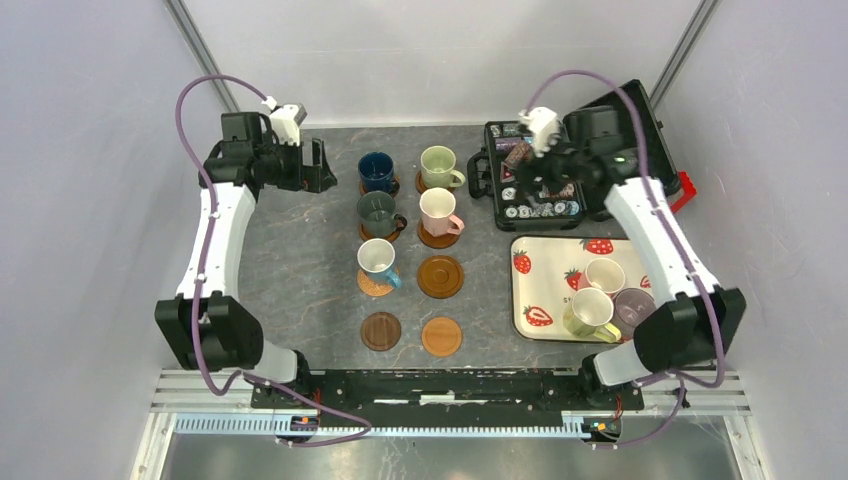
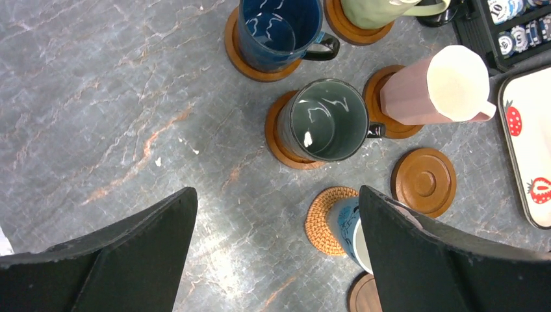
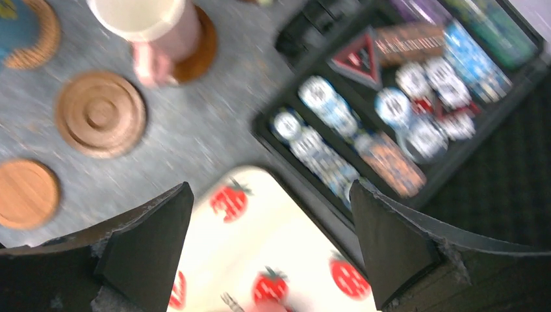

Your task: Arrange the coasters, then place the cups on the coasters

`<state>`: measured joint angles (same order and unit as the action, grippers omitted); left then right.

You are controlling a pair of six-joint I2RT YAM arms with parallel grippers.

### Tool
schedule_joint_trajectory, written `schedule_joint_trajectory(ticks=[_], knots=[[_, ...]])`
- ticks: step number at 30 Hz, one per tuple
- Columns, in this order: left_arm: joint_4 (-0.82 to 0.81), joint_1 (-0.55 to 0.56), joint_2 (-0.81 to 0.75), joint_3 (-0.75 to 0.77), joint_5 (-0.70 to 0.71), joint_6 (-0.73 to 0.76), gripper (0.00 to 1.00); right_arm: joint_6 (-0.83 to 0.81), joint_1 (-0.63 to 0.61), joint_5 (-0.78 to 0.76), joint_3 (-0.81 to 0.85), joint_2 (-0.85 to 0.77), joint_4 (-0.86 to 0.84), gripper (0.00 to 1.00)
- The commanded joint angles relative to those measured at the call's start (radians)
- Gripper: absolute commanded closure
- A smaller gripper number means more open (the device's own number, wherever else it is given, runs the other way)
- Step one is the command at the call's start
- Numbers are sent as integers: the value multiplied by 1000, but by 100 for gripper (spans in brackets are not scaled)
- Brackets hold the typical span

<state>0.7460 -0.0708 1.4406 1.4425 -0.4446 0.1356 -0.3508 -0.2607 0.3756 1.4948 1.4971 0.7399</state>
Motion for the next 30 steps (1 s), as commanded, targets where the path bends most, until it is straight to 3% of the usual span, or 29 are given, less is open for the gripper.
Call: schedule_joint_trajectory(ticks=[1,6,12,18,30], knots=[[104,-4,87,130,-77,106,0,-345,244,152,13,-115,263,3],[110,7,135,142,-126,89,0,-670,577,193,9,-134,498,8],[108,55,156,125,-107,97,0,-881,823,133,-163,-214,517,11],[108,58,167,123,-91,100,0,-986,853,91,-342,-281,518,15],[98,89,164,102,-72,92,0,-964,835,112,-445,-320,519,15]])
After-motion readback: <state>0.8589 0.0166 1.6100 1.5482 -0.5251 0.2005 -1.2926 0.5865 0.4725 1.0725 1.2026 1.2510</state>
